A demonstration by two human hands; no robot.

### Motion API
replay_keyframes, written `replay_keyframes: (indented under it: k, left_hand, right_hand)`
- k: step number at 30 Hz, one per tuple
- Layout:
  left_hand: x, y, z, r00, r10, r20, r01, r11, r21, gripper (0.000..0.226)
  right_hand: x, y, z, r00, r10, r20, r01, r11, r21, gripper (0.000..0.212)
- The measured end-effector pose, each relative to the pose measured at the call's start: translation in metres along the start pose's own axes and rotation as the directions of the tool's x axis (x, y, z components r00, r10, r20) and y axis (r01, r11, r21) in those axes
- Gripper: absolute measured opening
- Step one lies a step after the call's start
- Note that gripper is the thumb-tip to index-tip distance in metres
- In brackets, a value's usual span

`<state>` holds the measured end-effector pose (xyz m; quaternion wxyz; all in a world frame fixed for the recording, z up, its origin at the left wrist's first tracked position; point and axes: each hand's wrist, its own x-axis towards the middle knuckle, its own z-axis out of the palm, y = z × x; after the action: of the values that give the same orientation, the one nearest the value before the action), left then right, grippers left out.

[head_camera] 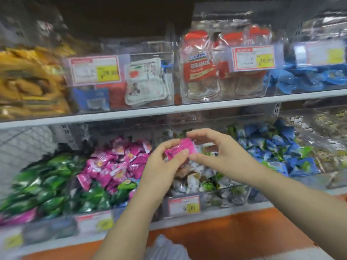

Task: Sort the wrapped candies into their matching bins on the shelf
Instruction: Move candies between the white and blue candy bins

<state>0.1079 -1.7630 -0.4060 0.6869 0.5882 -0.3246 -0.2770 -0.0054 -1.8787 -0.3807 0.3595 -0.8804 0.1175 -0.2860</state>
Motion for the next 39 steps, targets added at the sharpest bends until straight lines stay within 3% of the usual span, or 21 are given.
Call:
replay_keyframes:
  k: [3,5,8,12,17,21,22,26,29,35,39]
  left_hand:
    - [-0.012,-0.001,-0.04,0.99,0.045,-0.134,-0.031,0.994,0.105,0.021]
    - [-0.017,-0.002,-0.071,0.968,0.131,-0.214,-0.067,0.957,0.282,0.022]
    - [-0.016,-0.004,-0.11,0.916,0.293,-0.276,-0.086,0.812,0.577,0.029]
    - [0.003,-0.012,-0.146,0.855,0.477,-0.202,-0.127,0.57,0.812,0.035]
    - [0.024,-0.024,-0.162,0.969,0.242,-0.042,-0.024,0.261,0.965,0.044]
    - [0.029,-0.015,-0.156,0.999,-0.008,0.034,-0.028,0.417,0.909,0.063]
    - [0.03,-0.015,-0.153,0.998,-0.048,0.046,-0.023,0.404,0.915,0.068]
    - [0.044,-0.026,-0.152,0.995,-0.098,0.03,-0.027,0.037,0.999,0.072]
    - [0.057,-0.028,-0.155,0.999,-0.039,-0.006,0.004,-0.063,0.998,0.071]
    - [0.072,-0.023,-0.149,0.989,-0.06,-0.136,0.13,-0.097,0.987,0.08]
    - [0.066,-0.007,-0.146,0.968,-0.217,-0.123,0.131,0.024,0.991,0.082]
  right_hand:
    - [0.012,-0.005,0.027,0.999,0.023,0.044,-0.023,1.0,0.008,0.041]
    - [0.022,-0.006,0.044,0.993,0.058,0.105,-0.049,0.995,-0.09,0.041]
    - [0.035,-0.005,0.07,0.964,0.118,0.24,-0.038,0.948,-0.315,0.046]
    - [0.04,-0.006,0.088,0.931,0.205,0.302,-0.076,0.918,-0.39,0.048]
    - [0.042,-0.005,0.087,0.926,0.217,0.308,-0.073,0.905,-0.42,0.05]
    - [0.043,-0.004,0.087,0.923,0.226,0.312,-0.079,0.904,-0.421,0.051]
    - [0.043,-0.003,0.087,0.924,0.227,0.306,-0.085,0.906,-0.415,0.051]
    - [0.043,-0.001,0.088,0.924,0.237,0.299,-0.106,0.913,-0.394,0.051]
    - [0.043,-0.003,0.087,0.92,0.237,0.312,-0.103,0.915,-0.39,0.053]
    - [0.043,-0.005,0.086,0.923,0.207,0.324,-0.068,0.917,-0.393,0.055]
    - [0.041,-0.003,0.08,0.912,0.208,0.353,-0.056,0.917,-0.395,0.053]
